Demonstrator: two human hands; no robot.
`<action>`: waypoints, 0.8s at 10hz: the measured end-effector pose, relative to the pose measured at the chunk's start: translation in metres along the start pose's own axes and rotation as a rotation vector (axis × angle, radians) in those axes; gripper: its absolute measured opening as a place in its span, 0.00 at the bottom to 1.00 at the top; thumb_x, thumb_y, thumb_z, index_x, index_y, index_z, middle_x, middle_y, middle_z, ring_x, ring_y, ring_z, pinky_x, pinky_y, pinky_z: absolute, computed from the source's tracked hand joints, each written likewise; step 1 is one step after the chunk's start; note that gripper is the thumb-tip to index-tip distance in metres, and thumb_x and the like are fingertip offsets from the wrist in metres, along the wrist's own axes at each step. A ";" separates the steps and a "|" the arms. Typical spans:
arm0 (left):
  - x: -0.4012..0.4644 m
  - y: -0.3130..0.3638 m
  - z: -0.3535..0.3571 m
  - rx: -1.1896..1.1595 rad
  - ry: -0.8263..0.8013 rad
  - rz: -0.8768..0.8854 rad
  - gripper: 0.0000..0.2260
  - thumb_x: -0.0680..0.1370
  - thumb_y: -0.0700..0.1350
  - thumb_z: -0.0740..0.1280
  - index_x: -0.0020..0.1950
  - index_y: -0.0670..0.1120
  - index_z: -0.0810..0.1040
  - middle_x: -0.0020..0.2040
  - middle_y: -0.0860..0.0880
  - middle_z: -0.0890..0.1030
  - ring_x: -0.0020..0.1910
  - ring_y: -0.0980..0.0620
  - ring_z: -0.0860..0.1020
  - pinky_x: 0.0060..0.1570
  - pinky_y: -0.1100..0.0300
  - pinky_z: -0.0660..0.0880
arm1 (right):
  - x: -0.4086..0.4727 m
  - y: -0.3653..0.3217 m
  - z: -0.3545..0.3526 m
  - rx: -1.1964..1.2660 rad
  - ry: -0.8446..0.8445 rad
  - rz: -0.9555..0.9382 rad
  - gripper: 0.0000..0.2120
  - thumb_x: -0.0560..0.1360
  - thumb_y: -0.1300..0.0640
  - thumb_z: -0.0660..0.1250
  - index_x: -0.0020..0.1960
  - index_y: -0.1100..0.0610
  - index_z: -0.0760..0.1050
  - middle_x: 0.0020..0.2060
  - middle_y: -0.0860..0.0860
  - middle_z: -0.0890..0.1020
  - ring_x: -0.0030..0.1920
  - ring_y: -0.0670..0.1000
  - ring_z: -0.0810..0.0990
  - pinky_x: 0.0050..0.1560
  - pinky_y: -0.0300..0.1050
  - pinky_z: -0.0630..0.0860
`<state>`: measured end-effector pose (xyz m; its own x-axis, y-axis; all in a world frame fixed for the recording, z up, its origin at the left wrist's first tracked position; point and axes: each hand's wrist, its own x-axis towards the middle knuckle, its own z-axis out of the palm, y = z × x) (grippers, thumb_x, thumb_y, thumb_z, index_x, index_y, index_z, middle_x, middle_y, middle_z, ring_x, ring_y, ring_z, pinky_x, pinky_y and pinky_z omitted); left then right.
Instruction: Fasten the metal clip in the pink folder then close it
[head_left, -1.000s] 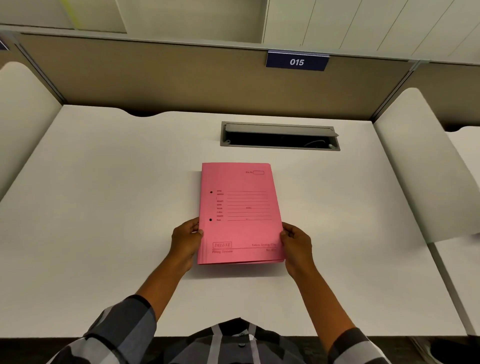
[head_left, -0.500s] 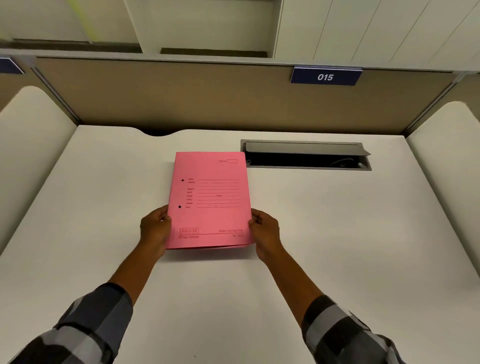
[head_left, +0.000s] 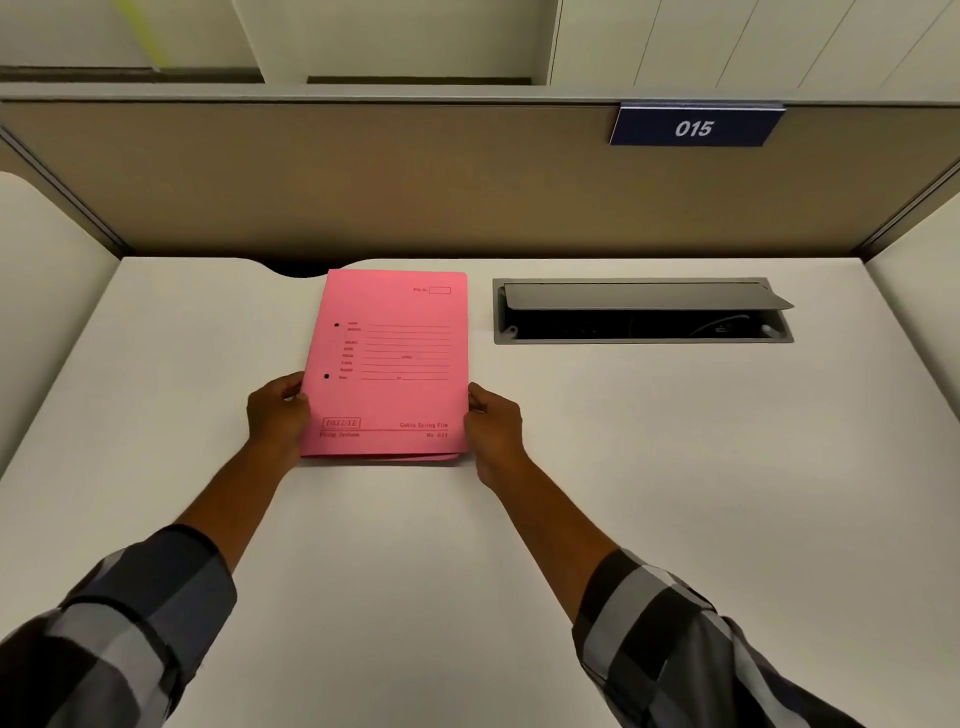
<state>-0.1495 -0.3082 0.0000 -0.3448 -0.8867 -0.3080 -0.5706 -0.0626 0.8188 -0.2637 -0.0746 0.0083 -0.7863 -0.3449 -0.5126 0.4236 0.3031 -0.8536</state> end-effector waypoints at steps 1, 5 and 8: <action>0.012 0.004 0.004 0.005 0.002 0.016 0.14 0.83 0.36 0.63 0.66 0.44 0.82 0.60 0.49 0.80 0.56 0.45 0.76 0.54 0.50 0.76 | 0.012 -0.005 0.007 -0.017 -0.010 -0.021 0.16 0.84 0.61 0.56 0.55 0.53 0.83 0.49 0.49 0.86 0.49 0.53 0.84 0.42 0.43 0.78; 0.028 0.021 0.012 0.074 -0.042 0.011 0.11 0.83 0.46 0.64 0.65 0.49 0.79 0.66 0.45 0.80 0.57 0.42 0.77 0.51 0.49 0.75 | 0.032 -0.021 0.024 -0.150 -0.071 -0.093 0.15 0.81 0.64 0.64 0.66 0.54 0.74 0.58 0.50 0.80 0.61 0.58 0.79 0.53 0.48 0.79; -0.005 -0.005 0.018 0.578 0.026 0.271 0.41 0.80 0.66 0.59 0.84 0.41 0.55 0.84 0.39 0.55 0.84 0.38 0.53 0.80 0.37 0.45 | 0.018 0.002 0.010 -0.506 -0.010 -0.310 0.34 0.80 0.48 0.68 0.81 0.55 0.58 0.80 0.53 0.62 0.80 0.57 0.61 0.78 0.56 0.62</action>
